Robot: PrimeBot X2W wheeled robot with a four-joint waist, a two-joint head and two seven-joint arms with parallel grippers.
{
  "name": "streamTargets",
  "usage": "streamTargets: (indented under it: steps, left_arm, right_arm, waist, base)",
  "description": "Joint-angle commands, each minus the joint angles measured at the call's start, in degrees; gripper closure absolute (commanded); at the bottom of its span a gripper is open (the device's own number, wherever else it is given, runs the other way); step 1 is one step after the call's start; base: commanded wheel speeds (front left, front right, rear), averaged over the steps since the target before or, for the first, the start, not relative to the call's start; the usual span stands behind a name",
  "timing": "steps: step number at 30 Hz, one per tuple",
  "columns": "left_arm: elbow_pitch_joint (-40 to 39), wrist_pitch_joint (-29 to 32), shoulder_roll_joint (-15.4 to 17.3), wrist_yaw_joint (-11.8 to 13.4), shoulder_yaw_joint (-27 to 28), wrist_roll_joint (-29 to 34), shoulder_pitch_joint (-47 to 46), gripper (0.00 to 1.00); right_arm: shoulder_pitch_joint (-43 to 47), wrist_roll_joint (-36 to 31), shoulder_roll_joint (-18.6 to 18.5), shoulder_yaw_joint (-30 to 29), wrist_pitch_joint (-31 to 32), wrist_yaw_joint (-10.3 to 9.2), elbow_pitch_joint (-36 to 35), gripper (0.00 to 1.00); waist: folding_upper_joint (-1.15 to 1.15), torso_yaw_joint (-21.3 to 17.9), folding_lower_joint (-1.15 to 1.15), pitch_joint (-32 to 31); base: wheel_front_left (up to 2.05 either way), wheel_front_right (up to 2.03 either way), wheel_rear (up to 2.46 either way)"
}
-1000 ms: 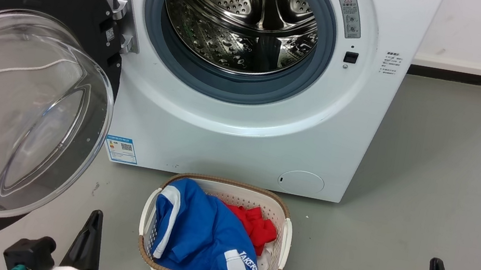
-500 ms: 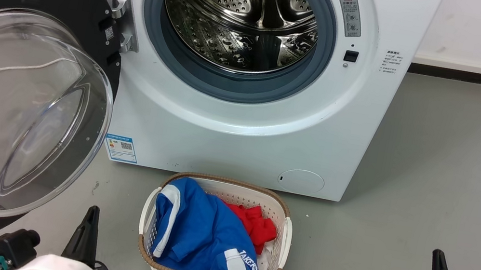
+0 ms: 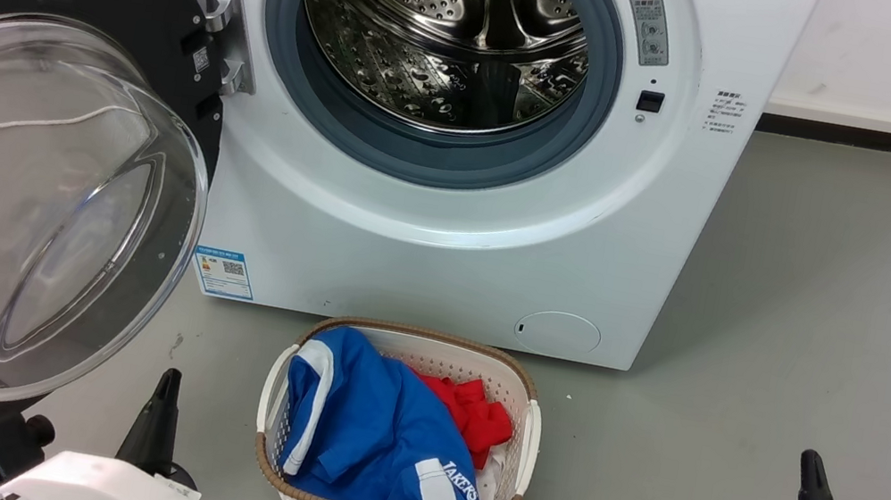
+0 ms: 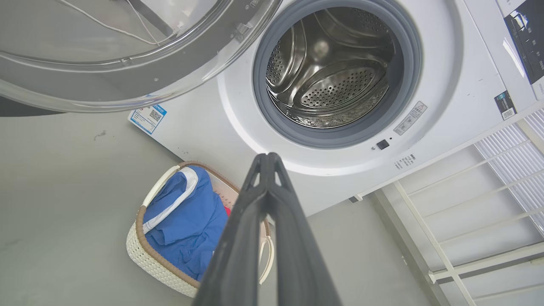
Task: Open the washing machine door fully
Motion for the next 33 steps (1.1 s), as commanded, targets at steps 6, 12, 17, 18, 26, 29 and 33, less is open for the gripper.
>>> streamTargets:
  steps: [6, 12, 17, 18, 26, 29, 33]
  left_arm:
    - [-0.08, 1.37, -0.01, -0.77, 0.71, -5.59, -2.14, 1.00]
    - [0.26, 2.38, -0.01, -1.11, 1.10, -9.86, -2.74, 1.00]
    - [0.58, 3.39, -0.02, -1.37, 1.42, -13.91, -3.24, 1.00]
    - [0.58, 3.39, -0.02, -1.37, 1.42, -13.91, -3.24, 1.00]
    - [0.98, 4.66, -0.02, -1.66, 1.92, -18.94, -3.99, 1.00]
    - [1.12, 5.09, -0.02, -1.83, 2.09, -20.76, -4.20, 1.00]
    - [1.33, 5.70, -0.02, -1.99, 2.33, -23.05, -4.44, 1.00]
  right_arm:
    - [-2.45, 5.49, -0.54, -0.16, 1.39, 0.01, 0.46, 1.00]
    - [-3.27, 9.56, -0.58, -0.29, 2.39, 0.01, 1.25, 1.00]
    - [-4.06, 13.36, -0.59, -0.44, 3.37, 0.01, 1.97, 1.00]
    - [-4.06, 13.36, -0.59, -0.44, 3.37, 0.01, 1.97, 1.00]
    - [-5.01, 18.08, -0.58, -0.65, 4.54, 0.01, 2.85, 1.00]
    - [-5.50, 19.85, -0.57, -0.73, 5.01, 0.01, 3.17, 1.00]
    - [-5.81, 21.94, -0.55, -0.84, 5.57, 0.01, 3.61, 1.00]
  waist:
    - [0.00, -0.02, -0.01, 0.10]
    - [0.00, -0.05, -0.01, 0.19]
    - [0.00, -0.08, -0.01, 0.29]
    - [0.00, -0.08, -0.01, 0.29]
    - [0.00, -0.11, -0.01, 0.41]
    - [0.00, -0.12, -0.01, 0.46]
    - [0.00, -0.14, -0.01, 0.52]
  base:
    - [0.00, 0.00, 0.00]
    - [0.00, 0.00, 0.00]
    - [0.00, 0.00, 0.00]
    - [0.00, 0.00, 0.00]
    - [0.00, 0.00, 0.00]
    - [0.00, 0.00, 0.00]
    - [0.00, 0.00, 0.00]
